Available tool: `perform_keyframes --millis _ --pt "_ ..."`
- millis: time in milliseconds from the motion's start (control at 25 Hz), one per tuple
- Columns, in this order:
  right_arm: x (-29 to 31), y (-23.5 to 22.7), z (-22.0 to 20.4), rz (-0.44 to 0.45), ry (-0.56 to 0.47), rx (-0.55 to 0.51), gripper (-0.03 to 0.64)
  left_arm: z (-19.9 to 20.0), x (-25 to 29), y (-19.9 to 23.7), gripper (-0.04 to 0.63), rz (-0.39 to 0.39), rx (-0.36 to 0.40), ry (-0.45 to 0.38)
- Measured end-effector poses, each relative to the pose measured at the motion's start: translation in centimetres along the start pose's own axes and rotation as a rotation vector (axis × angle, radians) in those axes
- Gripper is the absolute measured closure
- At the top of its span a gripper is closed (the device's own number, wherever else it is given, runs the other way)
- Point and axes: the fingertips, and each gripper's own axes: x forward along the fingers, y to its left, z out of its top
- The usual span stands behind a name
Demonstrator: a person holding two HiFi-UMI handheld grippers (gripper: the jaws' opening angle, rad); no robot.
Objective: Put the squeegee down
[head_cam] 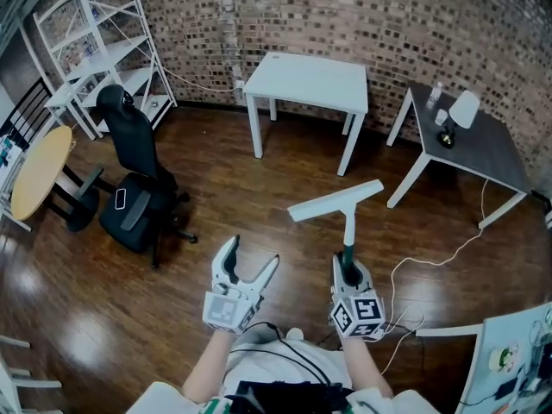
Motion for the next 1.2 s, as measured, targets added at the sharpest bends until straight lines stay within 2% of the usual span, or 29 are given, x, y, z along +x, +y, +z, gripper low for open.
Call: perform_keyframes --millis 80,240,360,480,640,720,840,1040,1200 --pt "2.6 -1.6 -0.5 -0.006 0.017 -0.012 0.551 -1.9 2.2 2.2 0.203 0.004 0.037 -0.001" --pt "9.5 -4.0 -0.9 -0.028 0.024 -0.011 0.551 -3.2 8.2 6.5 0.203 -0.025 0.007 0.005" --pt "14.9 -5.3 -0.2 -0.053 0.030 -0.005 0.552 -4.4 13.0 9.7 0.202 -0.051 0.013 0.007" --pt "20.5 -6.0 0.9 -0.072 0.046 -0.004 0.551 -3.7 18.0 13.5 0.202 -0.066 -0.025 0.018" --pt "27.1 -6.2 3.8 -0.087 0.034 -0.015 0.551 -3.1 24.1 18.9 0.202 -0.091 0.005 0.029" --pt "29.9 -6.8 5.2 -0.100 0.026 -0.030 0.552 -2.6 27.2 20.5 0.204 -0.115 0.019 0.038" --pt "33.5 -8.1 6.7 -0.118 0.023 -0.050 0.551 -2.4 30.8 22.8 0.203 -0.096 0.017 0.020" --pt "37.7 -11.6 7.9 -0.163 0.018 -0.021 0.551 -5.1 35.8 25.8 0.202 -0.088 0.075 0.036" --pt "41.3 -15.3 8.6 -0.181 0.022 -0.021 0.552 -6.4 40.6 26.3 0.204 -0.091 0.068 0.039"
